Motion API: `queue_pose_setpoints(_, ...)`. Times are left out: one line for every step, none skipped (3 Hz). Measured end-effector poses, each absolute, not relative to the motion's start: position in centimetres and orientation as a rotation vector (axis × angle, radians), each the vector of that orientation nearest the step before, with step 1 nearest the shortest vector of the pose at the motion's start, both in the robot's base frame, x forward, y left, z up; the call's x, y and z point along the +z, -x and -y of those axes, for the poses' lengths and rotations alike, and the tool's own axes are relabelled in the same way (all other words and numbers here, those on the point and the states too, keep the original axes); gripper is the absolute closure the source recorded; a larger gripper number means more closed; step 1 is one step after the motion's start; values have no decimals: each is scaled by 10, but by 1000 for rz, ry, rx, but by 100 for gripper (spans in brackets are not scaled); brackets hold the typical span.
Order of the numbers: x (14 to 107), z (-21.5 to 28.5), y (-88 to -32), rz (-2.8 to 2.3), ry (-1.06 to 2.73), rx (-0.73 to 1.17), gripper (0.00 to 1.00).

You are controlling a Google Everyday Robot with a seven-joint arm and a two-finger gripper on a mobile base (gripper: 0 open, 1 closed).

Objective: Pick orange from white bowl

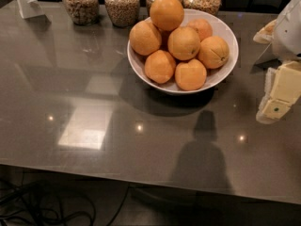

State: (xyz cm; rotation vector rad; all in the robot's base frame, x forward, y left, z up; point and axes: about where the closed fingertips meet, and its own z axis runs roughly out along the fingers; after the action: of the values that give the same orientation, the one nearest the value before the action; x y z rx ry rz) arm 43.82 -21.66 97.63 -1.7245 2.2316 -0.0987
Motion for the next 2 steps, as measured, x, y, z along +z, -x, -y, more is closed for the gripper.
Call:
queue_pose_setpoints(976,217,-438,-2232,1724,-99,0)
queue_pose_setpoints(980,208,-448,-2173,1684,-37,0)
